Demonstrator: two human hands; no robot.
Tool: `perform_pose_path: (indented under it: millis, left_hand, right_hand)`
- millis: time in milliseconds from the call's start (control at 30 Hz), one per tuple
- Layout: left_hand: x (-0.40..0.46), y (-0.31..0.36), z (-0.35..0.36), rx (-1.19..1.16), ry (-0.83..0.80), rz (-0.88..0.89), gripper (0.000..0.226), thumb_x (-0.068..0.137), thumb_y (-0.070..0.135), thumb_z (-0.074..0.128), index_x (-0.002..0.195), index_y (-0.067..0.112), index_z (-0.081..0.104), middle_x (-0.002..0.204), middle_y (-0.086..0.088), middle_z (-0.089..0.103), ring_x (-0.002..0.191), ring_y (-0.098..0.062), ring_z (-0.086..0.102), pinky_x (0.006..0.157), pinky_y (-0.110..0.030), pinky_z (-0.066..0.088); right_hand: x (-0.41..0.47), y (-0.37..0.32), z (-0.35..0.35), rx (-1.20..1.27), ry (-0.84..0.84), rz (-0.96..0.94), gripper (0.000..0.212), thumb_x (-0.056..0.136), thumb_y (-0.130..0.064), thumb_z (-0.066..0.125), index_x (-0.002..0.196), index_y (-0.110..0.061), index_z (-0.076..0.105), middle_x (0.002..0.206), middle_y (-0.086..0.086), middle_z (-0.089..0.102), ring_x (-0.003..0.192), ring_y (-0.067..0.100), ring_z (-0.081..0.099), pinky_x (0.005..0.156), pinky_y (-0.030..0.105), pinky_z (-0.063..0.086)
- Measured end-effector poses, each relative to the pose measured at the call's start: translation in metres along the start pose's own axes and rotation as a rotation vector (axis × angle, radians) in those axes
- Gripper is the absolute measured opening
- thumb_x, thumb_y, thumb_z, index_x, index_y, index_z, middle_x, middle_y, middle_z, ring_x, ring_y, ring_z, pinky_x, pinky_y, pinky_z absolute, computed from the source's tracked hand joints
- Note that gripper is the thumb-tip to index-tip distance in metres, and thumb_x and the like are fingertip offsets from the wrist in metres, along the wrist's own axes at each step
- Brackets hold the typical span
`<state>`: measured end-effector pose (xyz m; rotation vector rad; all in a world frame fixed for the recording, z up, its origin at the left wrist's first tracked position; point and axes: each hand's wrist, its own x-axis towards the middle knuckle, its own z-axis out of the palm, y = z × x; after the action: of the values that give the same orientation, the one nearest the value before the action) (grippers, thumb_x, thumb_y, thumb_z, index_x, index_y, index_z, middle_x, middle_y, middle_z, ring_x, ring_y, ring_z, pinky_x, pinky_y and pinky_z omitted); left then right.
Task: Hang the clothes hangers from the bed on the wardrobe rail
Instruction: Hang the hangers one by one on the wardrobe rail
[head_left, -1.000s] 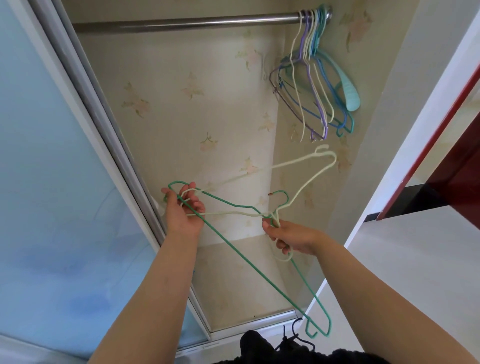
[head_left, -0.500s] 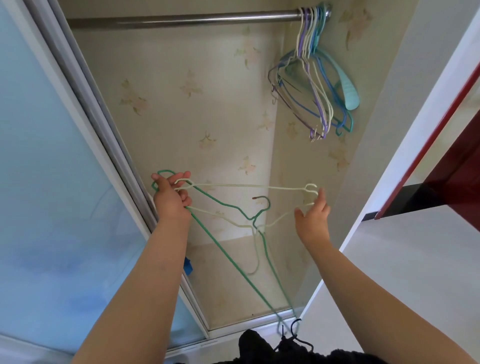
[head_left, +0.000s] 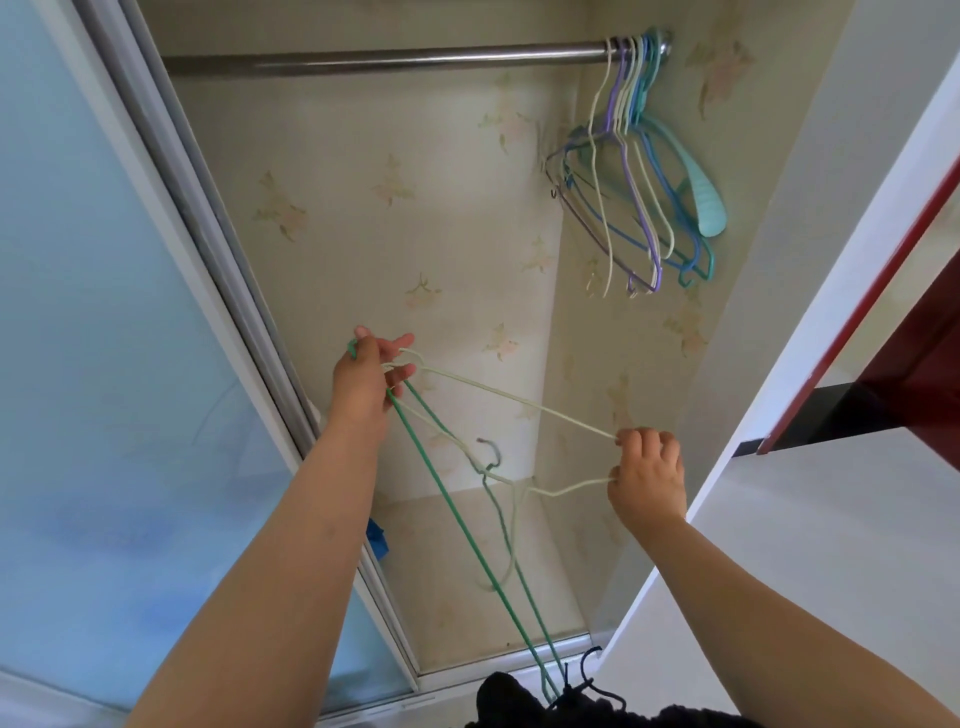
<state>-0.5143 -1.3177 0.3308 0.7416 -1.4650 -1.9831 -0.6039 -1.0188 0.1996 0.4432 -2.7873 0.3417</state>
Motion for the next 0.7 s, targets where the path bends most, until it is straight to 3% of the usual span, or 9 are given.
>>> perform_pose_path:
  millis: [133,200,267,333,433,533,633,700]
  left_hand:
    - [0.008,-0.002,-0.011,0.211,-0.025,-0.019,0.041,0.105,0.040,0.028,0.074,0.017,0.044,0.109,0.000,0.069,0.074,-0.019,0.070,0.072,-0.030,0.049]
    - [0.010,-0.003,-0.016,0.287,-0.015,-0.025,0.038,0.105,0.040,0.025,0.083,0.018,0.046,0.119,0.003,0.062,0.093,-0.024,0.065,0.083,-0.035,0.047]
    - [0.012,-0.004,-0.018,0.329,0.009,0.000,0.033,0.105,0.039,0.027,0.104,0.015,0.050,0.122,0.003,0.057,0.098,-0.020,0.061,0.087,-0.036,0.044]
    - [0.012,-0.006,-0.019,0.356,0.044,0.053,0.028,0.103,0.038,0.035,0.111,0.016,0.050,0.113,0.001,0.058,0.086,-0.017,0.059,0.082,-0.036,0.042]
    - [0.010,-0.001,-0.016,0.331,0.085,0.082,0.029,0.096,0.049,0.047,0.083,0.023,0.045,0.077,0.002,0.042,0.064,-0.015,0.038,0.064,-0.031,0.034]
    - [0.004,0.012,-0.007,0.070,0.045,-0.033,0.049,0.089,0.068,0.040,0.071,0.023,0.039,0.069,0.006,0.030,0.055,-0.011,0.024,0.050,-0.026,0.023]
    - [0.001,0.025,-0.001,-0.113,-0.007,-0.044,0.059,0.082,0.079,0.032,0.060,0.024,0.030,0.062,0.007,0.030,0.051,-0.010,0.022,0.051,-0.026,0.020]
    - [0.001,0.035,0.001,-0.161,-0.037,-0.031,0.060,0.082,0.080,0.030,0.057,0.025,0.029,0.061,0.007,0.037,0.052,-0.011,0.025,0.054,-0.027,0.022]
  right_hand:
    - [0.002,0.011,0.001,-0.009,0.140,0.072,0.032,0.063,-0.003,0.072,0.090,-0.007,0.057,0.095,0.014,0.058,0.096,0.039,0.053,0.102,0.062,0.033]
    - [0.003,0.018,0.002,0.023,0.137,0.078,0.029,0.068,-0.010,0.075,0.091,-0.008,0.056,0.093,0.012,0.058,0.095,0.038,0.053,0.102,0.059,0.034]
    - [0.004,0.020,0.000,0.093,0.052,0.157,0.025,0.078,-0.020,0.070,0.096,-0.011,0.057,0.096,0.008,0.060,0.096,0.035,0.051,0.099,0.049,0.038]
    - [0.004,0.014,-0.007,0.269,-0.101,0.275,0.020,0.084,-0.028,0.061,0.101,-0.017,0.055,0.098,0.003,0.059,0.095,0.030,0.052,0.085,0.037,0.043]
    - [0.013,-0.012,-0.022,0.601,-0.350,0.362,0.017,0.088,-0.035,0.055,0.098,-0.021,0.053,0.084,-0.002,0.057,0.081,0.024,0.056,0.067,0.030,0.041]
    - [0.035,-0.047,-0.044,0.844,-0.385,0.256,0.016,0.089,-0.024,0.060,0.101,-0.012,0.060,0.079,0.001,0.056,0.077,0.020,0.053,0.060,0.024,0.039]
    - [0.066,-0.080,-0.080,1.101,-0.386,0.214,0.033,0.075,-0.027,0.063,0.106,-0.017,0.059,0.076,-0.001,0.047,0.066,0.013,0.044,0.054,0.023,0.033]
    - [0.089,-0.095,-0.105,1.320,-0.380,0.242,0.029,0.073,-0.023,0.063,0.100,-0.019,0.053,0.074,-0.004,0.042,0.058,0.011,0.039,0.044,0.021,0.030]
